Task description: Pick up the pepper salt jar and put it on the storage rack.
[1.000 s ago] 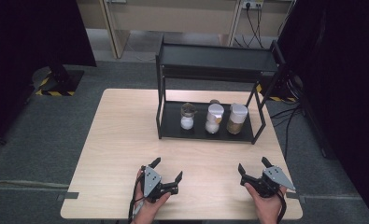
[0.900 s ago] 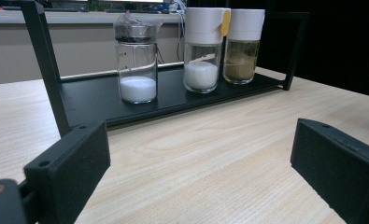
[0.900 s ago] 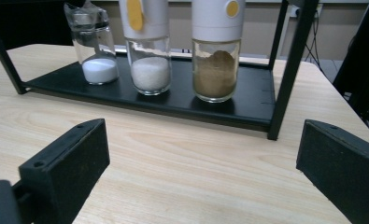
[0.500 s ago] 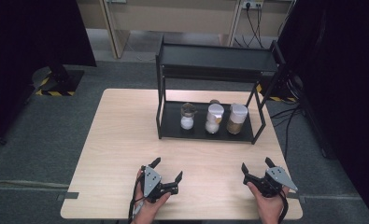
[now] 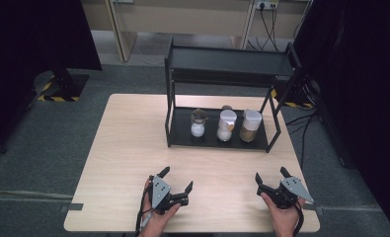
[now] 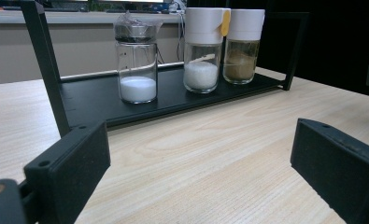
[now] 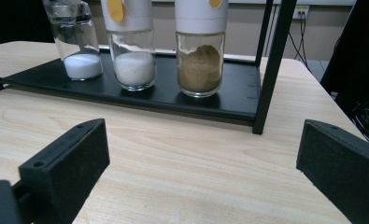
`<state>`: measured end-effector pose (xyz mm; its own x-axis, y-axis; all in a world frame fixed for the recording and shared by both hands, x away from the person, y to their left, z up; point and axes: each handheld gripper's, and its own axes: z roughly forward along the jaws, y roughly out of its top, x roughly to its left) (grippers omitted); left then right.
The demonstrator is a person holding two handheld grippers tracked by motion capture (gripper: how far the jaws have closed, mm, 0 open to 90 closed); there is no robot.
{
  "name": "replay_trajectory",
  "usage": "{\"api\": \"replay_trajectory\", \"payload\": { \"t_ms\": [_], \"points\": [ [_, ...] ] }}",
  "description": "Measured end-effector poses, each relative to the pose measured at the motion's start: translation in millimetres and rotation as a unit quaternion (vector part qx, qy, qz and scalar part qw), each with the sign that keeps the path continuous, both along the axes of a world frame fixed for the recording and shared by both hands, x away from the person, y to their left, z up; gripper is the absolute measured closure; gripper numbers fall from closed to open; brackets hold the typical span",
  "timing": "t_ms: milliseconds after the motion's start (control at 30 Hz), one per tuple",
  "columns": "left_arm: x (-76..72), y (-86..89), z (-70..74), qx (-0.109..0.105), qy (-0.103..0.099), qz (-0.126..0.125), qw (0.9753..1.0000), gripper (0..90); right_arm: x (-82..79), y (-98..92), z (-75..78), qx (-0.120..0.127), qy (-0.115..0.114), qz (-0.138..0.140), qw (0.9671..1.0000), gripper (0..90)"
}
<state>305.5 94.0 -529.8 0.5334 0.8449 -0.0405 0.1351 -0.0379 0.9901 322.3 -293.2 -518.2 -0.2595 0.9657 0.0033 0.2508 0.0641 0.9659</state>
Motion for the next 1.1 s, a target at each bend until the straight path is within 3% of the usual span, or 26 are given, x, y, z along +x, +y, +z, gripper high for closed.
{"api": "replay_trajectory", "payload": {
  "t_ms": [333,1100],
  "points": [
    [0.0,-0.1,0.0,0.0,0.0,0.0,1.0,4.2,-0.3,1.7,-3.8,-0.011,0.0,0.002,0.9999,2.6],
    [0.4,0.2,0.1,0.0,0.002,0.0,1.0,4.2,-1.6,-0.9,-4.2,0.002,-0.006,0.0,1.0,2.7]
  ]
}}
